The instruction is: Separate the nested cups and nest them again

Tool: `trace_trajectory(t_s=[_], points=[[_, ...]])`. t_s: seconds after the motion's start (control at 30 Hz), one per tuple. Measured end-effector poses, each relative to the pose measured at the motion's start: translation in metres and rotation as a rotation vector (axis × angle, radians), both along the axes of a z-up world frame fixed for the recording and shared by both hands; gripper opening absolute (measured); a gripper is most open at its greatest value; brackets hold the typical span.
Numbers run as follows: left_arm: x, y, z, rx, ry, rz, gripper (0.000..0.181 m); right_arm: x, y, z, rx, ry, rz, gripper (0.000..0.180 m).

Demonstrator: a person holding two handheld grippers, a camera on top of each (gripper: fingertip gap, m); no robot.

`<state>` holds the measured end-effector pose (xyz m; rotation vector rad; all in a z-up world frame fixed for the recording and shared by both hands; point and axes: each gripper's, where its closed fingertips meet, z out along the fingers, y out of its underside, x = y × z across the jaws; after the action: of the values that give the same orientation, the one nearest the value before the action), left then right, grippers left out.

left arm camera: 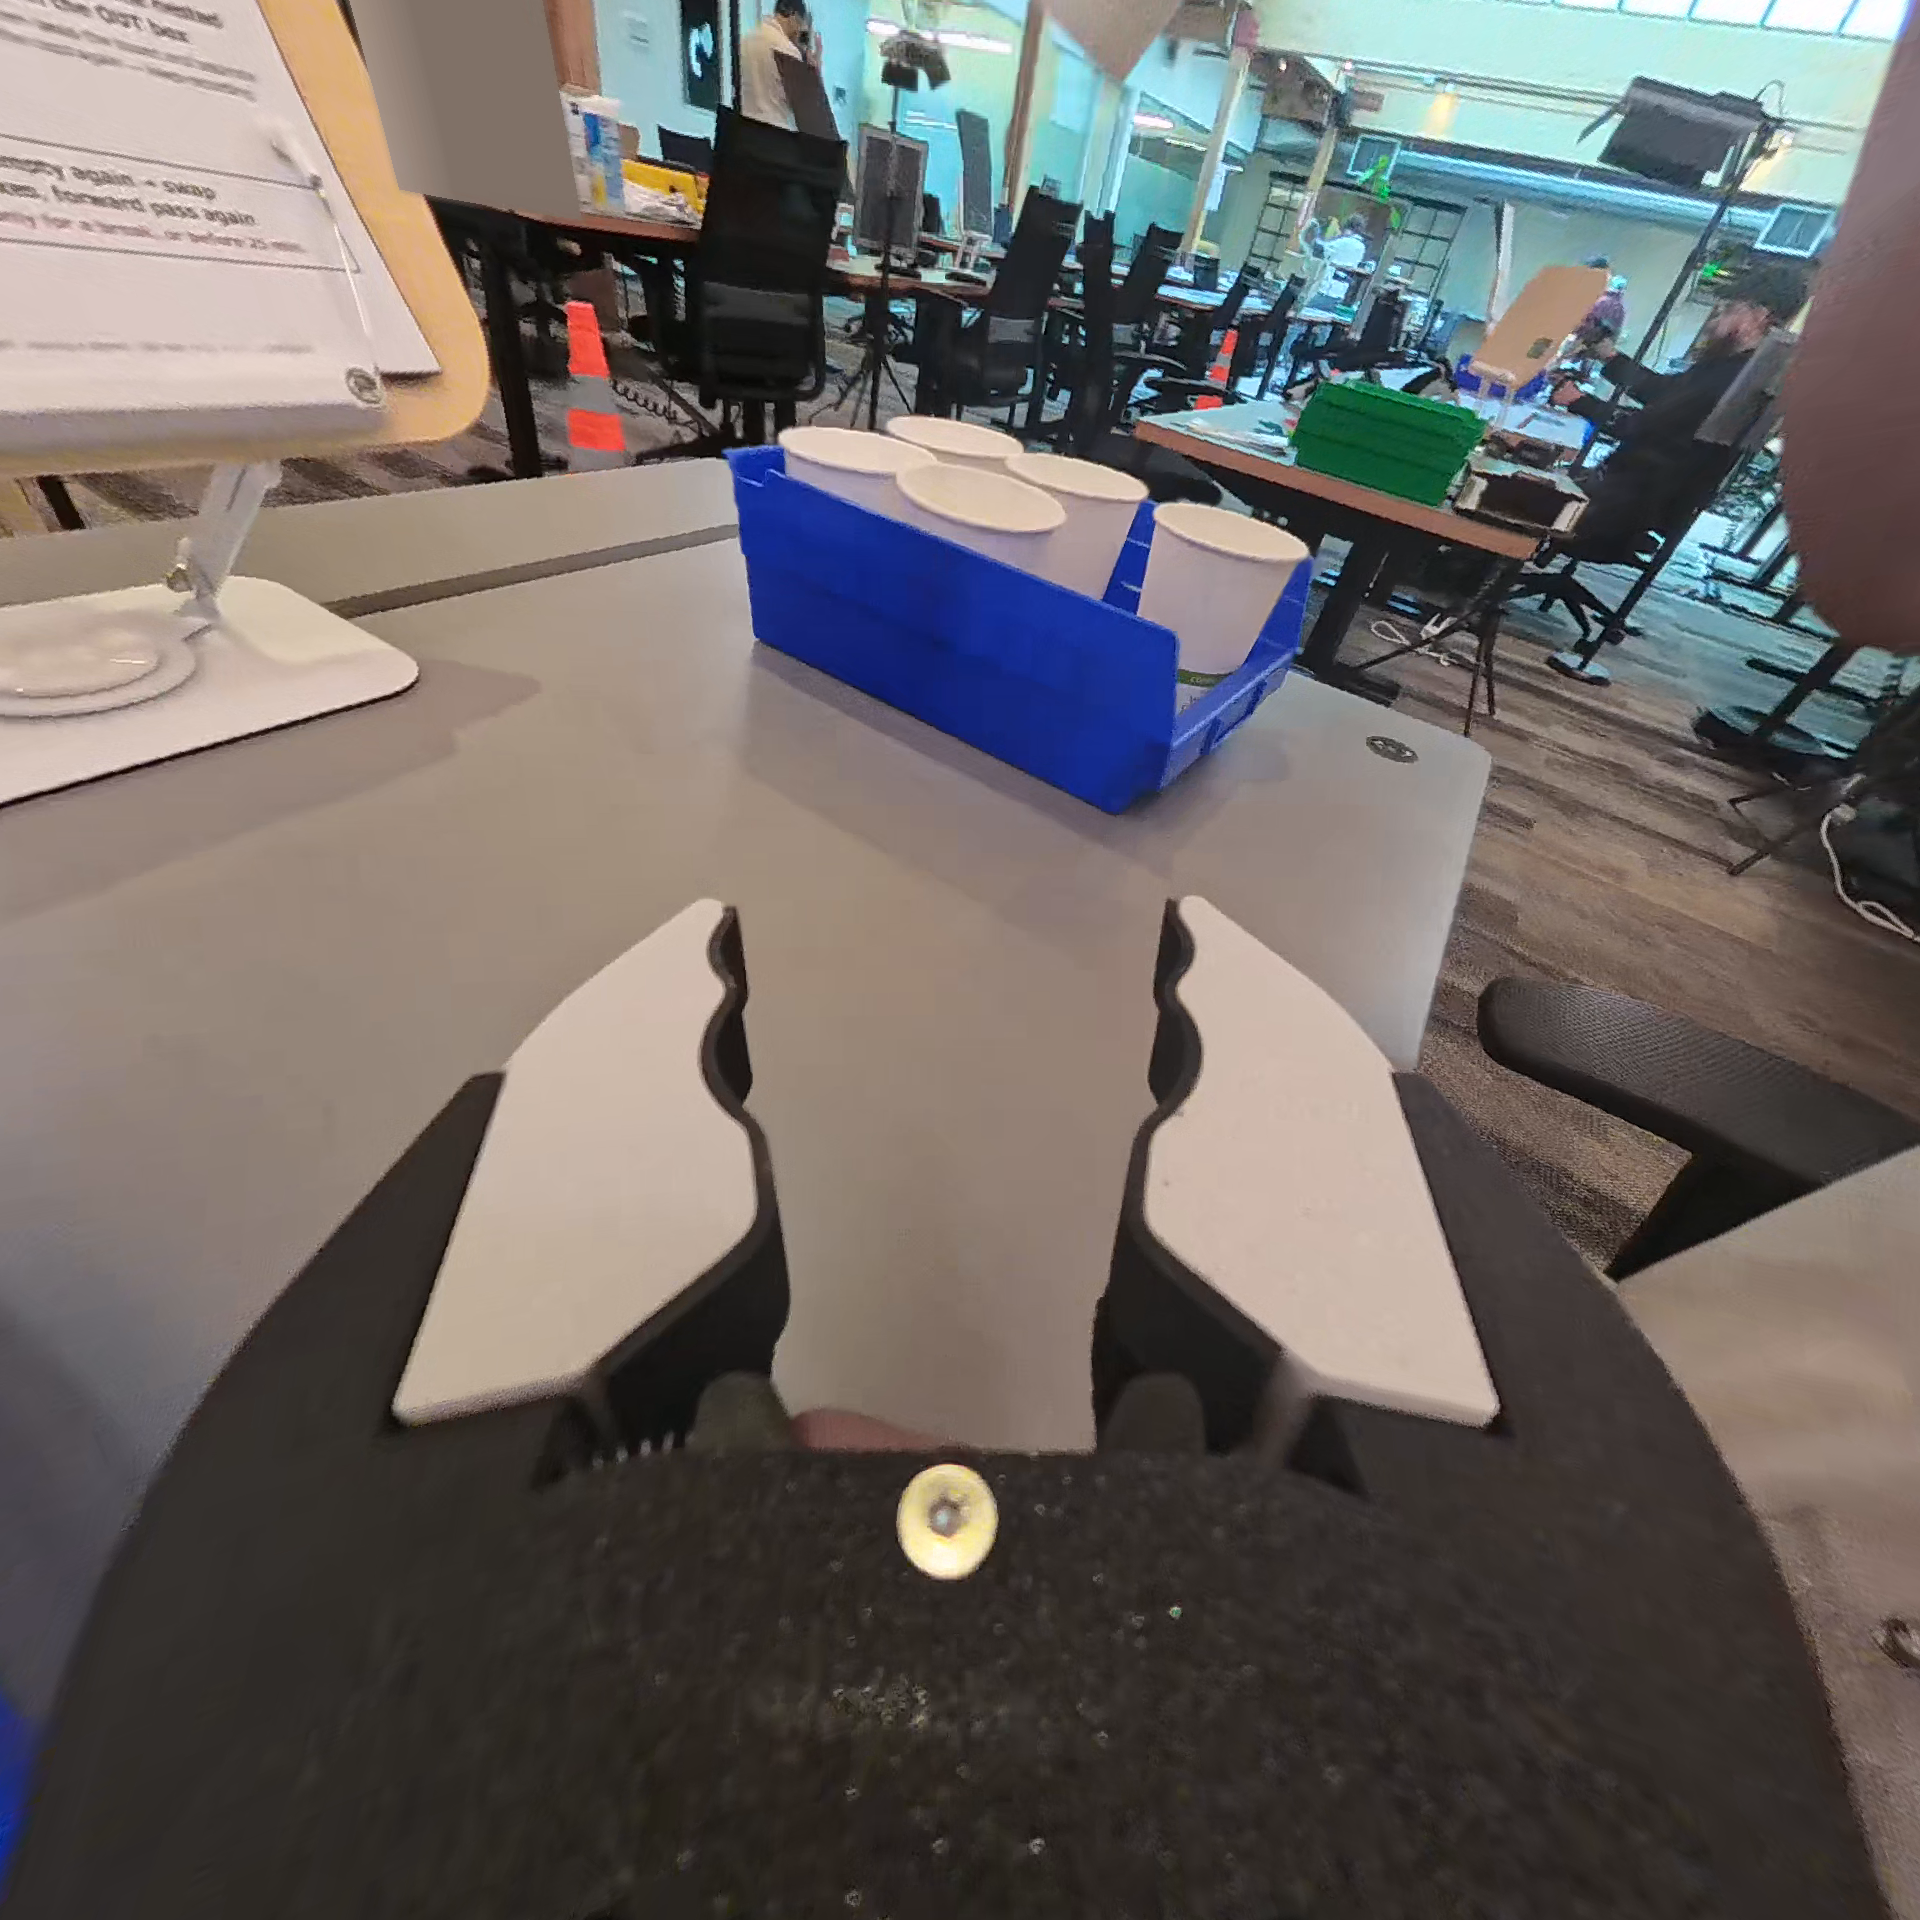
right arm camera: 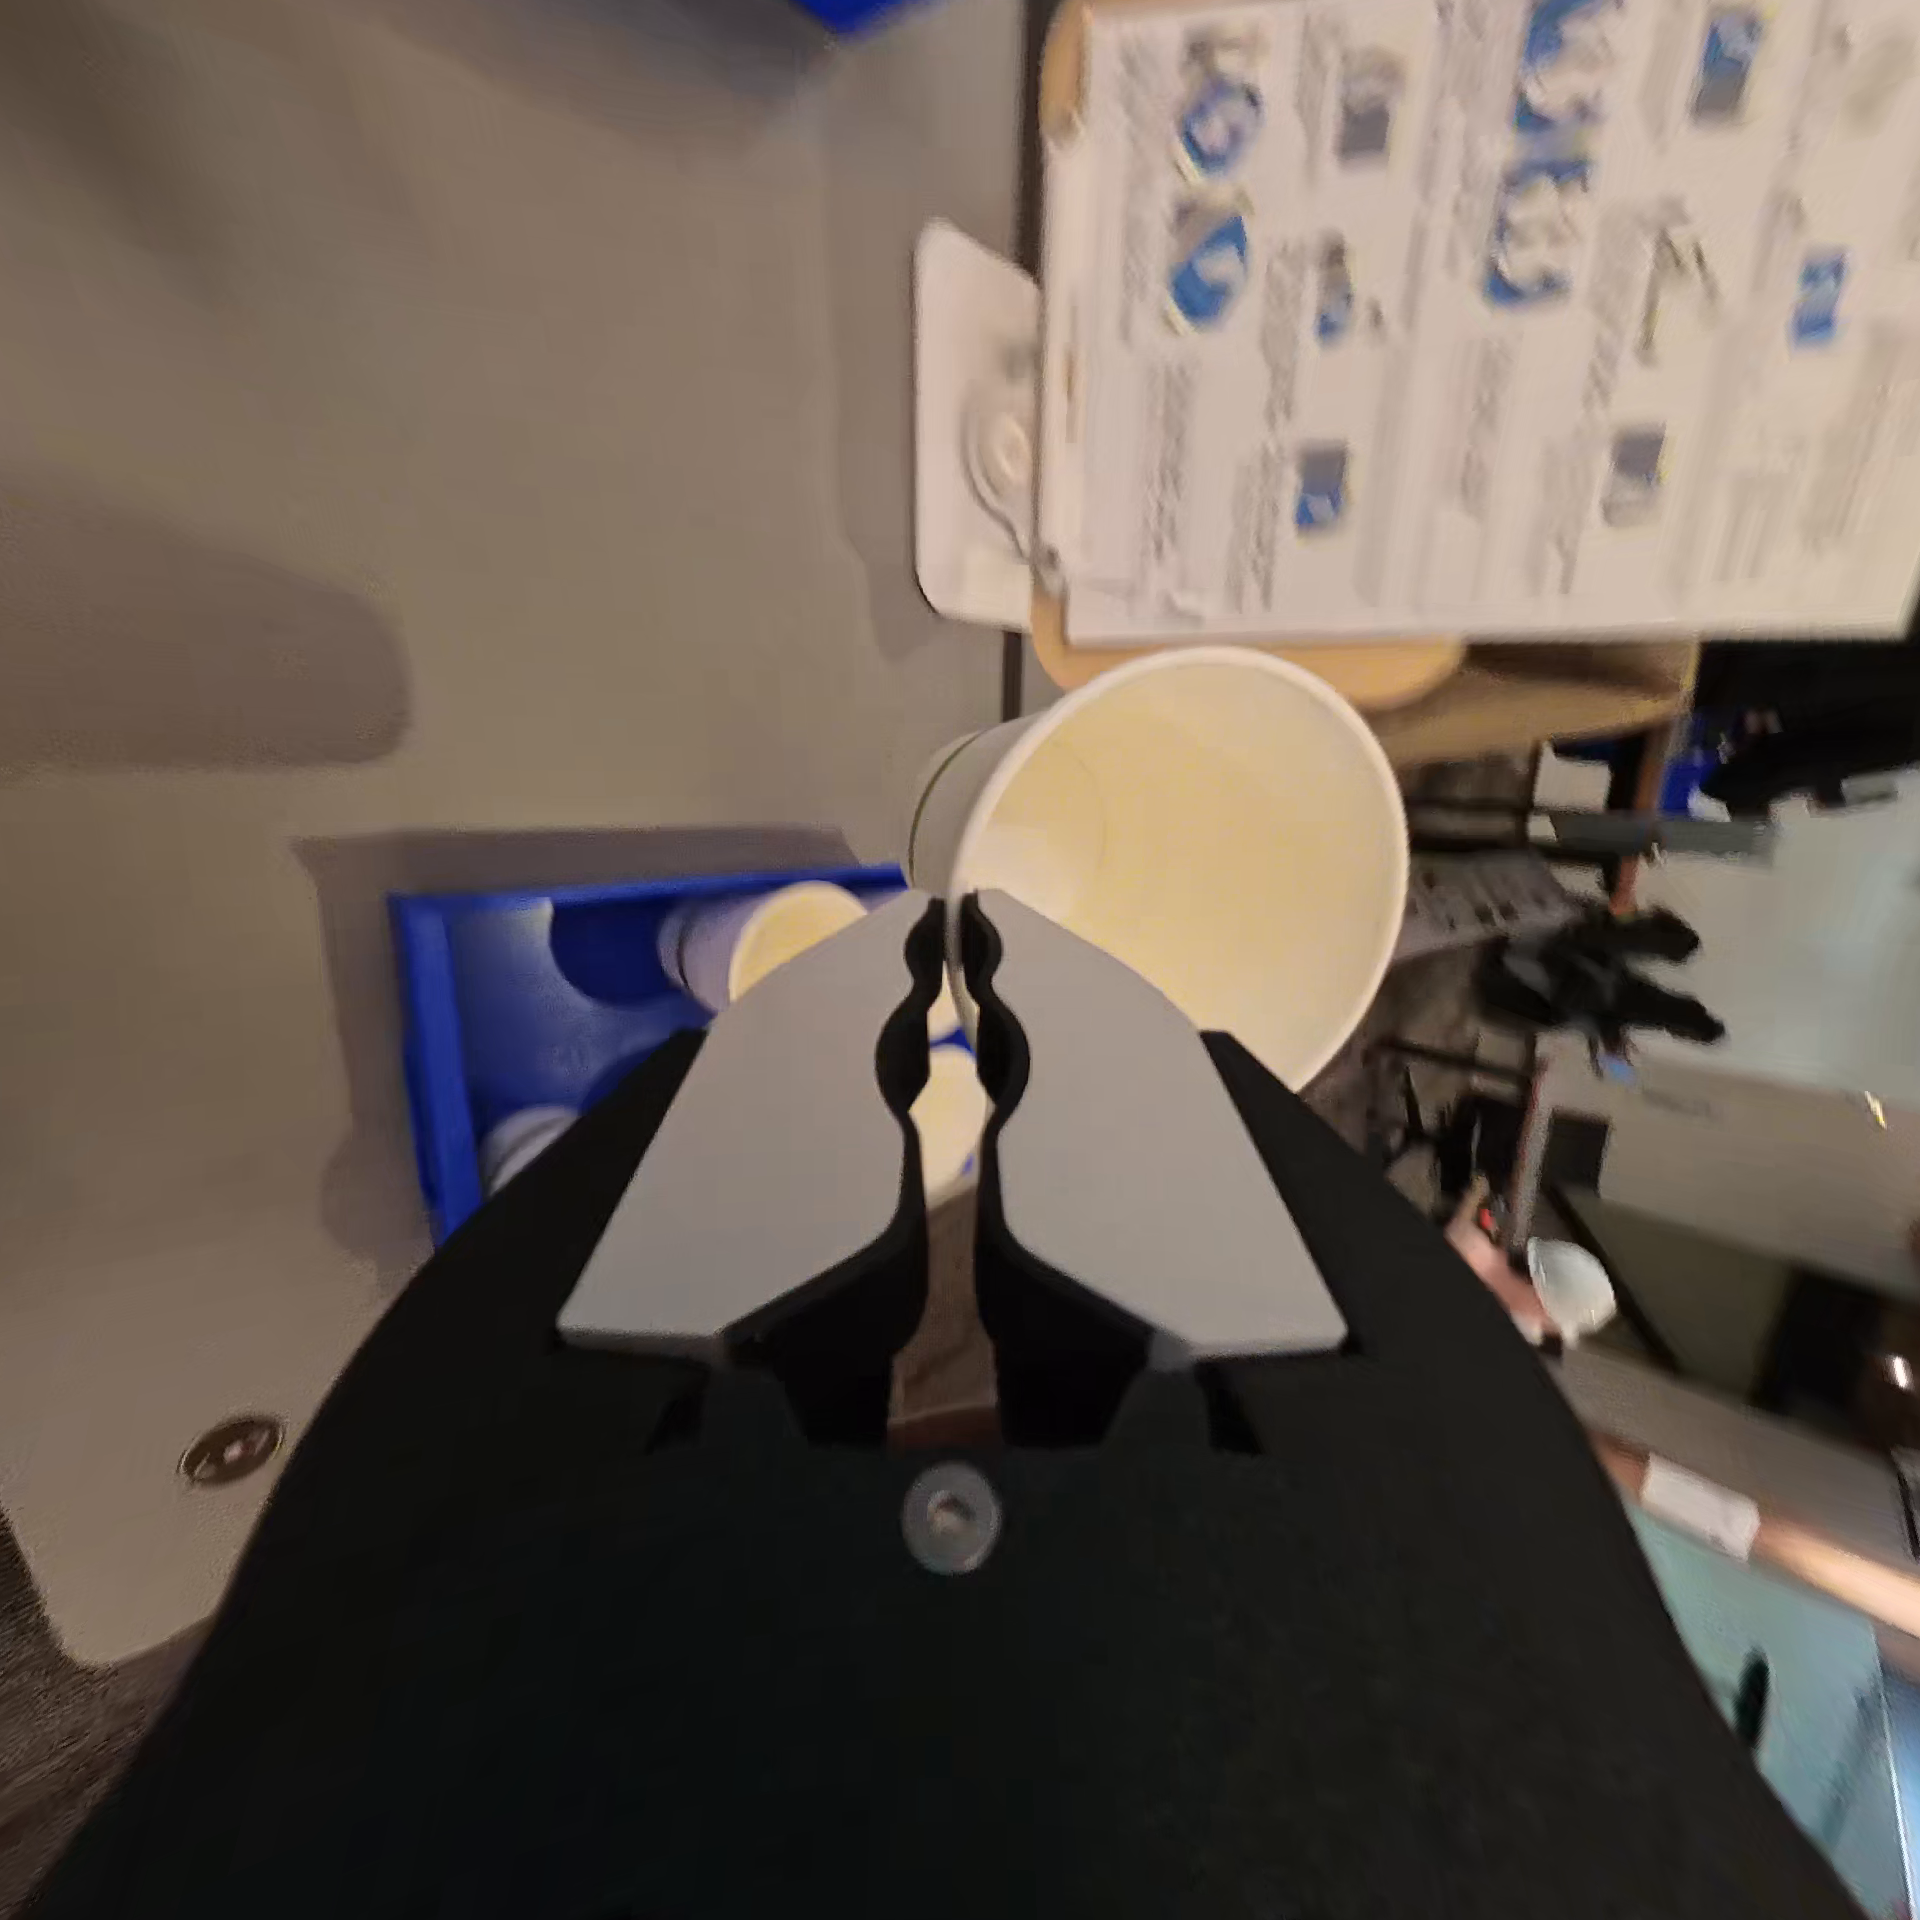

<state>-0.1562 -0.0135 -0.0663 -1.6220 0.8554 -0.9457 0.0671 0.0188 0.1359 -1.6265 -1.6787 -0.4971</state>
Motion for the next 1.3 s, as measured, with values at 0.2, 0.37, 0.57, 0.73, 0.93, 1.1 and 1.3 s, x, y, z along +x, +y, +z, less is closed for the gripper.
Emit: trace_trajectory(t_s=[0.2,0.37,0.57,0.73,0.93,1.1,1.3], points=[[-0.008,-0.016,-0.004,0.034,0.042,-0.004,0.071,0.068,-0.018,-0.042,-0.123,0.021,-0.148,0.003],[-0.002,-0.015,-0.007,0.004,0.034,-0.016,0.07,0.077,-0.022,-0.13,-0.32,0.057,-0.177,0.003],[-0.002,-0.016,-0.014,0.015,0.067,-0.003,0.07,0.078,-0.015,-0.205,-0.463,0.07,-0.211,0.003],[-0.001,-0.017,-0.012,0.013,0.062,-0.009,0.07,0.072,-0.017,-0.232,-0.562,0.072,-0.211,0.003],[-0.001,-0.017,-0.013,0.009,0.06,-0.013,0.07,0.073,-0.012,-0.222,-0.507,0.119,-0.231,0.021],[-0.001,-0.024,-0.005,0.028,0.03,-0.036,0.071,0.058,-0.016,-0.154,-0.213,0.385,-0.269,0.026],[-0.034,-0.026,0.008,0.037,0.05,0.161,0.071,-0.038,-0.061,-0.139,-0.016,1.021,-0.225,0.025]])
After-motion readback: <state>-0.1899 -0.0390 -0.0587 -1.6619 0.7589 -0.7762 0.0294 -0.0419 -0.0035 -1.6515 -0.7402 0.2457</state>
